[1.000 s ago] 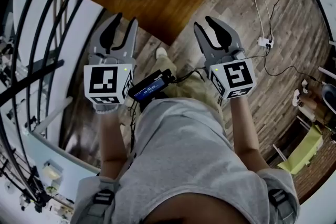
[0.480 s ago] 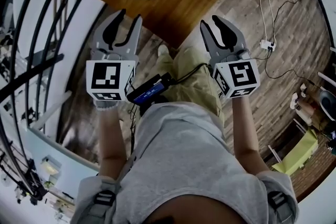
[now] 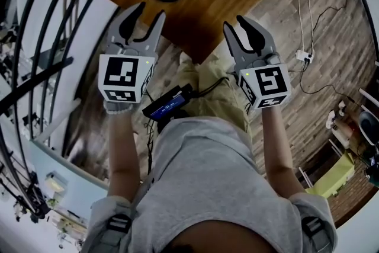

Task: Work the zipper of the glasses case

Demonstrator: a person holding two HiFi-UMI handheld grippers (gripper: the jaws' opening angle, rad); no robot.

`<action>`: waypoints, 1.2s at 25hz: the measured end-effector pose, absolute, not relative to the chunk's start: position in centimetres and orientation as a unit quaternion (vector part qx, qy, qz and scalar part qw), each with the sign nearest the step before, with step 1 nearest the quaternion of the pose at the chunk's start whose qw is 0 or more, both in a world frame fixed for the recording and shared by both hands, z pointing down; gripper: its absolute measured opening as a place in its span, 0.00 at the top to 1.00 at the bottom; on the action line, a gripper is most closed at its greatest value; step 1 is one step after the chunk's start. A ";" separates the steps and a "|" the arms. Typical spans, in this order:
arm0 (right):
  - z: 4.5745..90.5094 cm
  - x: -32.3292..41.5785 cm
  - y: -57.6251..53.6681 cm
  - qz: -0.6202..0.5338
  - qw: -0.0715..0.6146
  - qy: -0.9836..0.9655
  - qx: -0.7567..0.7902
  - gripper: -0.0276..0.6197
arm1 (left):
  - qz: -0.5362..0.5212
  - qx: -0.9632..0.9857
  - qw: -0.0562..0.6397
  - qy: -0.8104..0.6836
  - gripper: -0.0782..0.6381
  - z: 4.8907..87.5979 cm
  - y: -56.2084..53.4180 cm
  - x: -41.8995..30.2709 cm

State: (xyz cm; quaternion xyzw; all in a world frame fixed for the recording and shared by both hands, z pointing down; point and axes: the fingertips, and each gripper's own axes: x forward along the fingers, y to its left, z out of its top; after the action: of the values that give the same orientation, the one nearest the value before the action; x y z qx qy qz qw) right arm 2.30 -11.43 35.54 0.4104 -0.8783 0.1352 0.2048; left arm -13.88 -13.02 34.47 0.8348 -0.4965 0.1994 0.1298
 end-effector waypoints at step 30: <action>43.6 -0.7 -19.3 0.137 0.270 -0.893 0.334 0.75 | 0.336 0.858 0.155 -0.355 0.53 44.5 -21.8 -9.9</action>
State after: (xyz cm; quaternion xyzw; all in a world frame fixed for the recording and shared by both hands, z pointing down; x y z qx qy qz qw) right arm -0.74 -19.28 43.61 0.3343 -0.8927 0.1366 0.2696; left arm -9.94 -21.76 44.46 0.8585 -0.3550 0.3361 0.1548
